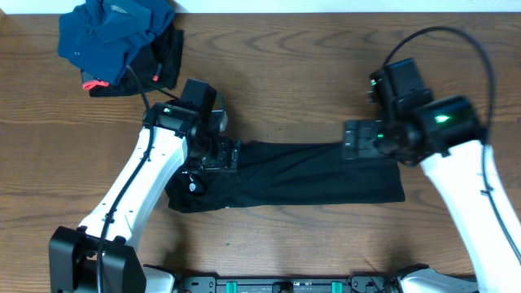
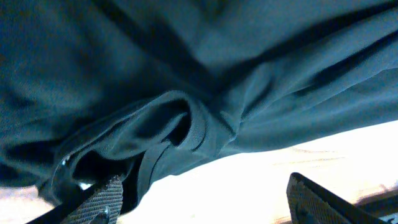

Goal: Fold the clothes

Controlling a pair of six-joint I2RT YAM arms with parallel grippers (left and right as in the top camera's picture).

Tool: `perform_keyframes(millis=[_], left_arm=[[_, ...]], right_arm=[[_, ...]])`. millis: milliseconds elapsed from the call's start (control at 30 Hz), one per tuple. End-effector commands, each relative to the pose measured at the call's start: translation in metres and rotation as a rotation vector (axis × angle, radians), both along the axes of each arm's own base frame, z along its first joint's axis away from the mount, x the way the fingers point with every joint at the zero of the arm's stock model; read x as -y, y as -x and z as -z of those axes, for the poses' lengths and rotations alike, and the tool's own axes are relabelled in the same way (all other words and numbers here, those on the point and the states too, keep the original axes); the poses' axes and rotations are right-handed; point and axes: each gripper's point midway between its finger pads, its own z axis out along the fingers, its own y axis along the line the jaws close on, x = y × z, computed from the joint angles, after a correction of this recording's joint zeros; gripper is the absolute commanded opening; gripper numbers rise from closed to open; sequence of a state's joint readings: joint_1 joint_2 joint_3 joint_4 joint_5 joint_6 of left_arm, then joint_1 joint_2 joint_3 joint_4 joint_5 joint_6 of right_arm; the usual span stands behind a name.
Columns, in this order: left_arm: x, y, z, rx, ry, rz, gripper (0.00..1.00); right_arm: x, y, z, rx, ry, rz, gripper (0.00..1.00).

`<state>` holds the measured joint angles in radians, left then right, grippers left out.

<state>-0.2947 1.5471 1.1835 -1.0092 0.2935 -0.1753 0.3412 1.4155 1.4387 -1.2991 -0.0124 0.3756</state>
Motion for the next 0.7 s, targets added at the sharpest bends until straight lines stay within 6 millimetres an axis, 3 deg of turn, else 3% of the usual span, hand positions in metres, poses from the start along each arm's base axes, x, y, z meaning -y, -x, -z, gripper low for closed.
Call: perform_keyframes(millis=[0,33,67,267,333,433,667], left_arm=[[0.006,-0.001,0.000,0.013,0.013,0.024,0.85],[0.007,-0.004,0.000,0.026,0.016,0.023,0.84],[0.008,-0.007,0.000,0.035,0.019,0.023,0.84],[0.012,-0.019,0.019,0.019,0.015,0.019,0.77],[0.013,-0.022,0.029,0.003,0.011,0.019,0.76],[0.014,-0.025,0.044,-0.030,0.004,0.019,0.67],[0.012,-0.019,0.066,-0.108,-0.019,0.008,0.59]], right_arm=[[-0.041,0.011,0.037,-0.079,-0.216,-0.135,0.75],[-0.046,0.007,0.047,-0.071,-0.242,-0.142,0.49],[-0.051,0.002,0.057,-0.060,-0.265,-0.150,0.33],[-0.082,-0.011,0.085,-0.052,-0.443,-0.233,0.05],[-0.086,-0.013,0.091,-0.065,-0.462,-0.238,0.01],[-0.094,-0.017,0.107,-0.096,-0.477,-0.251,0.01],[-0.102,-0.022,0.143,-0.184,-0.498,-0.229,0.01]])
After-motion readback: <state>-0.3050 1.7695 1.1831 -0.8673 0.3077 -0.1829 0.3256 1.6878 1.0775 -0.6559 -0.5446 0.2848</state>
